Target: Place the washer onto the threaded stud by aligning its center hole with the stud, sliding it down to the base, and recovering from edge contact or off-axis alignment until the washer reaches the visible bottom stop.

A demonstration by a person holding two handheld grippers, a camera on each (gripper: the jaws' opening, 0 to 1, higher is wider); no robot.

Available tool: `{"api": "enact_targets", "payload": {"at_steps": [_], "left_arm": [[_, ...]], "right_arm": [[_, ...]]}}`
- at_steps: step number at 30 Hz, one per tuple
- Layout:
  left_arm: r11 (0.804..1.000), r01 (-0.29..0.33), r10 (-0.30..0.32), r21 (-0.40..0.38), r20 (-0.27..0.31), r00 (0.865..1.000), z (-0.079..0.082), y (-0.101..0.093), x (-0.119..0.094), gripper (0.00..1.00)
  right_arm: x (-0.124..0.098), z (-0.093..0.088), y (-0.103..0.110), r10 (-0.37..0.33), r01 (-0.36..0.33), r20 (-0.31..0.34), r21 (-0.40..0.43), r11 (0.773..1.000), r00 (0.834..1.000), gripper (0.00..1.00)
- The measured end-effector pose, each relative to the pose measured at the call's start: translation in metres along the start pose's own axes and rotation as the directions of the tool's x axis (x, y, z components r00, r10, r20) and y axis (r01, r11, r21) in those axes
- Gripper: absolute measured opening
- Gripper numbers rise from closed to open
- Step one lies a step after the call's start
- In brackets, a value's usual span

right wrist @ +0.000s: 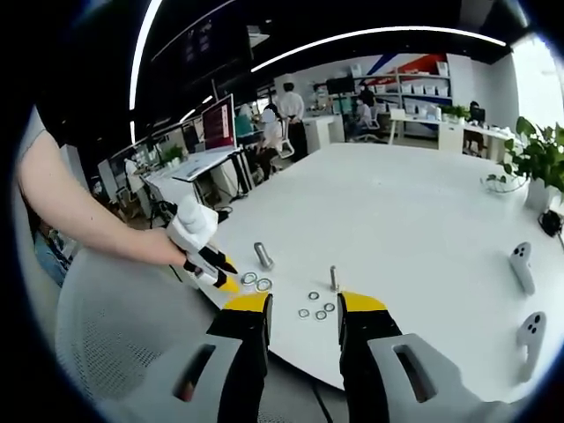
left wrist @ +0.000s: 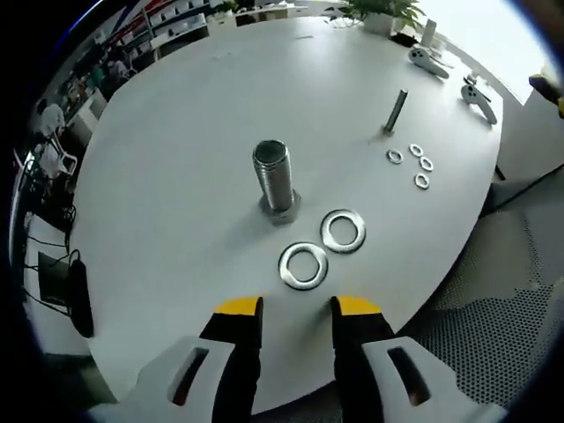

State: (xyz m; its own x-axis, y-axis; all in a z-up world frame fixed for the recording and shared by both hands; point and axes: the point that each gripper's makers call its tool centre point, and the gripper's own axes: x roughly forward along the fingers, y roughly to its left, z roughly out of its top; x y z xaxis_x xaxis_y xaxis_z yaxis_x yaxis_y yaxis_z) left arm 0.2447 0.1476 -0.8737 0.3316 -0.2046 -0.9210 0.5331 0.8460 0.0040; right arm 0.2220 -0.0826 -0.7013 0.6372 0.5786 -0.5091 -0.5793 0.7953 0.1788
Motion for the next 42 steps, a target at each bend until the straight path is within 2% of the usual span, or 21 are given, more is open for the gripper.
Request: {"api": "enact_targets", "payload": {"at_steps": [4,10,25,34,42], "left_arm": [[1.0,0.009,-0.01,0.012,0.007,1.0,0.001,0.002,0.001,0.29],[0.999,0.017,-0.016,0.034,-0.014,1.0,0.007,-0.001,0.004,0.31],[1.0,0.015,-0.014,0.024,-0.04,0.999,0.017,0.002,0.008,0.31],[0.998,0.026,-0.018,0.053,-0.137,0.99,0.02,0.003,0.012,0.31],[0.997,0.033,-0.018,0.075,-0.192,0.981,0.02,0.002,0.012,0.31]], "right_arm": [[0.0,0.0,-0.001,-0.002,0.002,-0.001,0.002,1.0,1.0,0.32],[0.0,0.0,-0.002,-0.008,0.008,0.002,0.006,1.0,1.0,0.32],[-0.001,0.0,-0.003,-0.011,0.011,0.0,0.009,1.0,1.0,0.32],[-0.001,-0.001,-0.004,-0.014,0.014,-0.001,0.011,1.0,1.0,0.32],[-0.001,-0.001,-0.004,-0.017,0.017,-0.001,0.013,1.0,1.0,0.32]]}}
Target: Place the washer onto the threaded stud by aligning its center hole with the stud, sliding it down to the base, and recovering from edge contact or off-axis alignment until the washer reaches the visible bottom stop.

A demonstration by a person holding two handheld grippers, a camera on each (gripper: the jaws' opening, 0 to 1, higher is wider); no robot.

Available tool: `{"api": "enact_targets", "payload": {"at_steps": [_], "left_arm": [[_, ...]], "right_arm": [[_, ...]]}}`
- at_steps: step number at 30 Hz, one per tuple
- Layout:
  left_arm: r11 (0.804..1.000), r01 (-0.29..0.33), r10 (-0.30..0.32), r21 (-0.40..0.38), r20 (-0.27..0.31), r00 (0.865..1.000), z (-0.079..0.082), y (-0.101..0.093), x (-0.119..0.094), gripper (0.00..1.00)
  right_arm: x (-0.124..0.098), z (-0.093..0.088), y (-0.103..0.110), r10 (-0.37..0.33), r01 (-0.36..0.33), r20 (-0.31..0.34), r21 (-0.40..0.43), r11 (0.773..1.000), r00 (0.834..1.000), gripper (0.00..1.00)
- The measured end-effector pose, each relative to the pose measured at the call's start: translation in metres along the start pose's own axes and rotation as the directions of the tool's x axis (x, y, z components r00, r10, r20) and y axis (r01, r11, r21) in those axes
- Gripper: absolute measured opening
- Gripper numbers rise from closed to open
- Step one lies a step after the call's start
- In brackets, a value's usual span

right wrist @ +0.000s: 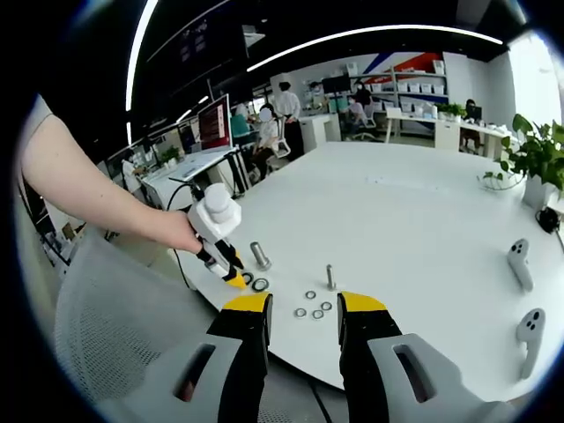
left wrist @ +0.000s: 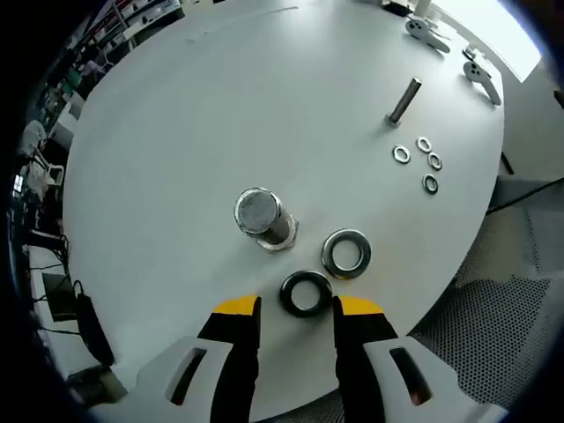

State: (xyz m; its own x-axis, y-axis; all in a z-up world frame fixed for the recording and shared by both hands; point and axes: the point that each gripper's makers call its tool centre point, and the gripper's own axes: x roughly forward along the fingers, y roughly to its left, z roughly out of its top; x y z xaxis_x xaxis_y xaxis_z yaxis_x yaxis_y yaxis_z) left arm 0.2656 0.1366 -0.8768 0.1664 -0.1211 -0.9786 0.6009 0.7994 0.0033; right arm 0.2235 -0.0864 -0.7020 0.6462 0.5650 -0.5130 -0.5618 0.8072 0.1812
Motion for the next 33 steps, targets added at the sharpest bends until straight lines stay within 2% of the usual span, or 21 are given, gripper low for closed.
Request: {"api": "enact_targets", "payload": {"at_steps": [25,33], "left_arm": [[0.999,0.008,-0.005,0.052,-0.05,0.999,0.0039,-0.0083,0.0009,0.24],[0.997,0.014,-0.009,0.08,-0.062,0.998,0.0027,-0.0096,0.0006,0.26]], "right_arm": [[-0.0002,0.0003,-0.0021,-0.009,0.009,0.002,0.004,1.0,1.0,0.31],[-0.0004,-0.0002,-0.0022,-0.011,0.011,0.0,0.004,1.0,1.0,0.31]]}}
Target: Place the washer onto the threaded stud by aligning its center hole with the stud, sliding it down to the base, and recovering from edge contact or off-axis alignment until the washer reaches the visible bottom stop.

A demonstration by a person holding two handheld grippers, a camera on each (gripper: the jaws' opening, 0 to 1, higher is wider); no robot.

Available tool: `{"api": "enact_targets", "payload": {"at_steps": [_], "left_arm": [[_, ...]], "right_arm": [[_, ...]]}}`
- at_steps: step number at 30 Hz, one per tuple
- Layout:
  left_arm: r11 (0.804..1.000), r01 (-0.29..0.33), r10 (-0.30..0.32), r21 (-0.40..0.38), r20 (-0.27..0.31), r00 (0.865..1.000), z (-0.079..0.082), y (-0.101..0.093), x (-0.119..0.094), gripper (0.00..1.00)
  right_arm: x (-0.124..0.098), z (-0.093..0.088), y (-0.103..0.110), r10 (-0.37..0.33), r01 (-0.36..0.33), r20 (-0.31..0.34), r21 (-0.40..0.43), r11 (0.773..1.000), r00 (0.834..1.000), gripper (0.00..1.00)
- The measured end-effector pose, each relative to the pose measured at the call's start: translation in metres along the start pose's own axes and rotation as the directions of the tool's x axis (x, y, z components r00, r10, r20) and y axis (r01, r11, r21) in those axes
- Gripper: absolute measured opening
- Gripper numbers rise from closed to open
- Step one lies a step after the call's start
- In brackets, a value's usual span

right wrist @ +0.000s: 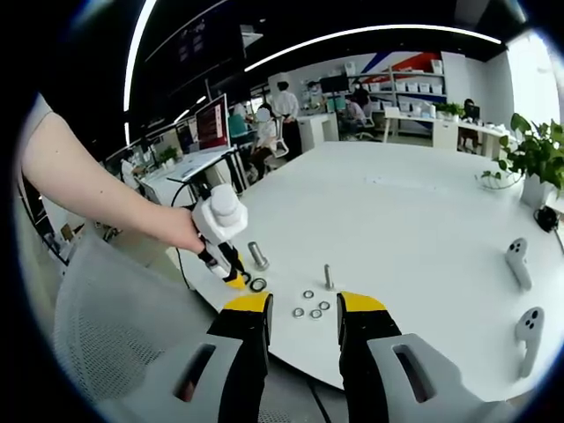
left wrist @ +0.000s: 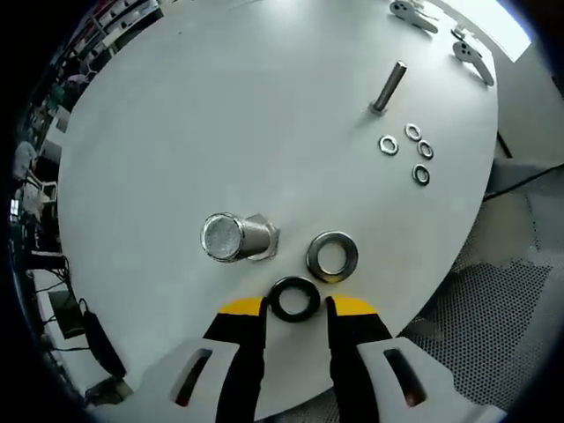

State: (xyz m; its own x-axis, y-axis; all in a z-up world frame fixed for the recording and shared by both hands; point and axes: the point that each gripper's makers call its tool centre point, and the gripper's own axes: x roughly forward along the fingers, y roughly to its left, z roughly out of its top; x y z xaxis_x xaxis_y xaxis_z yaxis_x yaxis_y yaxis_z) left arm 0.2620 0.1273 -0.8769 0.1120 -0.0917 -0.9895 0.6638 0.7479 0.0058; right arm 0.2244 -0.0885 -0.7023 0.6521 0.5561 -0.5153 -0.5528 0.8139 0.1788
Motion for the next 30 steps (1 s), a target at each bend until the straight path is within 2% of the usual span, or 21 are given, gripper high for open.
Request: {"api": "enact_targets", "payload": {"at_steps": [8,18,30], "left_arm": [[0.999,0.009,-0.008,0.037,-0.01,1.0,-0.0009,-0.0042,-0.0007,0.3],[0.999,0.011,-0.011,0.035,0.007,1.0,-0.0013,-0.0036,-0.0013,0.3],[0.999,0.011,-0.011,0.036,0.001,1.0,-0.001,-0.0033,-0.0008,0.3]], "right_arm": [[0.0001,-0.0003,0.0,-0.002,0.002,-0.003,-0.002,1.0,1.0,0.31],[0.0006,-0.0014,-0.0006,-0.004,0.004,-0.007,-0.002,1.0,1.0,0.31],[0.0005,-0.0012,-0.0004,-0.004,0.004,-0.006,-0.002,1.0,1.0,0.31]]}}
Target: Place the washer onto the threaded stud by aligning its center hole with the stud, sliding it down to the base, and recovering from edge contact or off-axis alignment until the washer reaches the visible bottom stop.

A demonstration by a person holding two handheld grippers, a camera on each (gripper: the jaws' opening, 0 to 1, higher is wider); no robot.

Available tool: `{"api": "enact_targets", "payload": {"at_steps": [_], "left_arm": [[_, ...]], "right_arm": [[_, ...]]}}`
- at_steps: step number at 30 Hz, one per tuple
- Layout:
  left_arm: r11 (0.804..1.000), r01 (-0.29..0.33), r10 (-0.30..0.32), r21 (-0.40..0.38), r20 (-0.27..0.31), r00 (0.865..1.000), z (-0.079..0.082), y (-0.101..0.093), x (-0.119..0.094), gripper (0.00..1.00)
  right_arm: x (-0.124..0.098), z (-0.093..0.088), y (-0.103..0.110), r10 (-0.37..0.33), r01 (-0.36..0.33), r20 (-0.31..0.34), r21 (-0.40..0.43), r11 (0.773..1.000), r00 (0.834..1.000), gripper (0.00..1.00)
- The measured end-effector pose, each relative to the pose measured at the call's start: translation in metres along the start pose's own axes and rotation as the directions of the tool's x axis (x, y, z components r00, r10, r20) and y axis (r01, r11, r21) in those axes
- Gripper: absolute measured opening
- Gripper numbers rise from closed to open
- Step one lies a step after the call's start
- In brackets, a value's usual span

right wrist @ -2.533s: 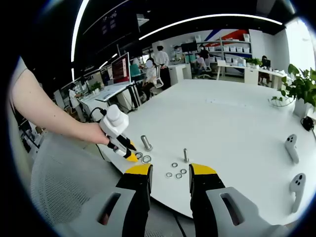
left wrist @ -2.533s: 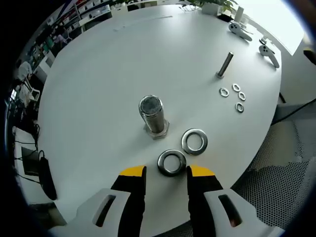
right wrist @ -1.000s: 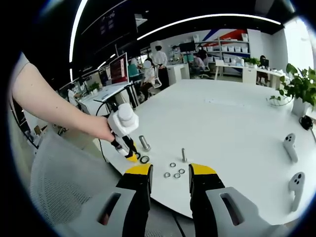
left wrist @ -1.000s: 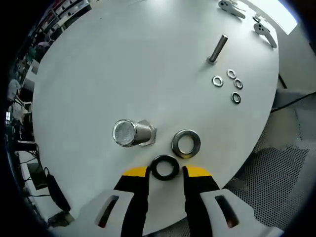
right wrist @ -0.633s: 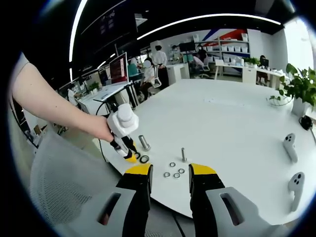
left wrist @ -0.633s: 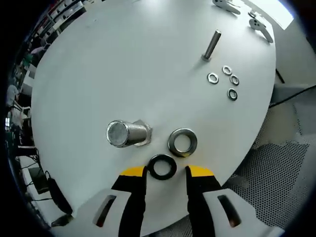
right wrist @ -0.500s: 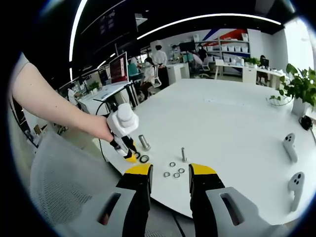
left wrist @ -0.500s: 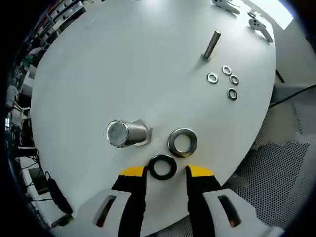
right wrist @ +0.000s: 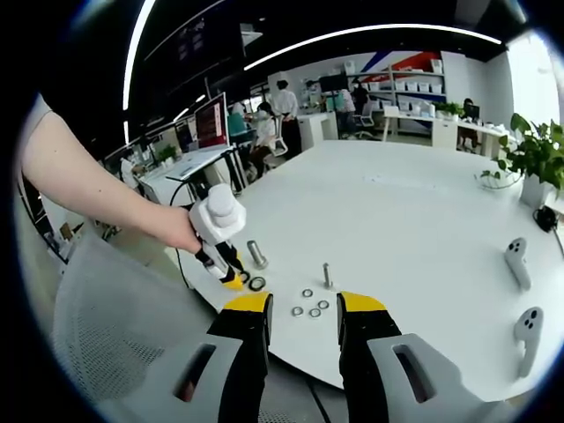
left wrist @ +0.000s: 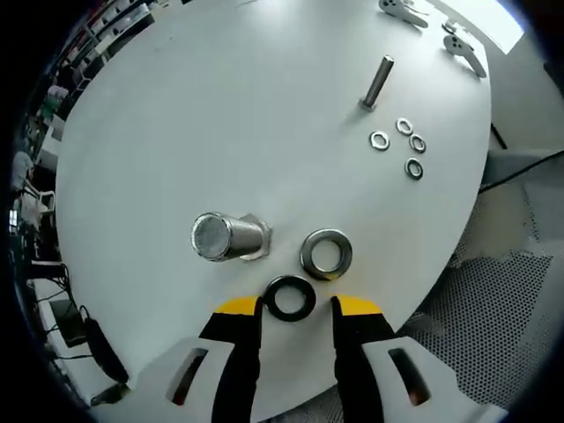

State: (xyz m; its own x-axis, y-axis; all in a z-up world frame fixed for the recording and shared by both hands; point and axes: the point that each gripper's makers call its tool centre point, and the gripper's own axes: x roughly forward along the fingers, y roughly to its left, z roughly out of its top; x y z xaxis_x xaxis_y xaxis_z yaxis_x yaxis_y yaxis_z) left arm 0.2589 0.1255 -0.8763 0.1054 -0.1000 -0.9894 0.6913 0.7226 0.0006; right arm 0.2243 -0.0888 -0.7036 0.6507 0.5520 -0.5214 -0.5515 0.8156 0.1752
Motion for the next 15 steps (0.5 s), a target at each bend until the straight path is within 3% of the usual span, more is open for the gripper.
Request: {"api": "enact_targets", "payload": {"at_steps": [8,15], "left_arm": [[1.0,-0.002,0.002,-0.015,-0.012,1.0,0.0001,0.0006,0.002,0.29],[1.0,-0.005,0.005,-0.017,-0.007,1.0,-0.0032,0.0011,0.0001,0.21]], "right_arm": [[-0.0002,0.0004,-0.001,-0.003,0.003,0.003,0.003,1.0,1.0,0.31],[-0.0003,0.0007,-0.0011,-0.003,0.003,0.006,0.003,1.0,1.0,0.31]]}}
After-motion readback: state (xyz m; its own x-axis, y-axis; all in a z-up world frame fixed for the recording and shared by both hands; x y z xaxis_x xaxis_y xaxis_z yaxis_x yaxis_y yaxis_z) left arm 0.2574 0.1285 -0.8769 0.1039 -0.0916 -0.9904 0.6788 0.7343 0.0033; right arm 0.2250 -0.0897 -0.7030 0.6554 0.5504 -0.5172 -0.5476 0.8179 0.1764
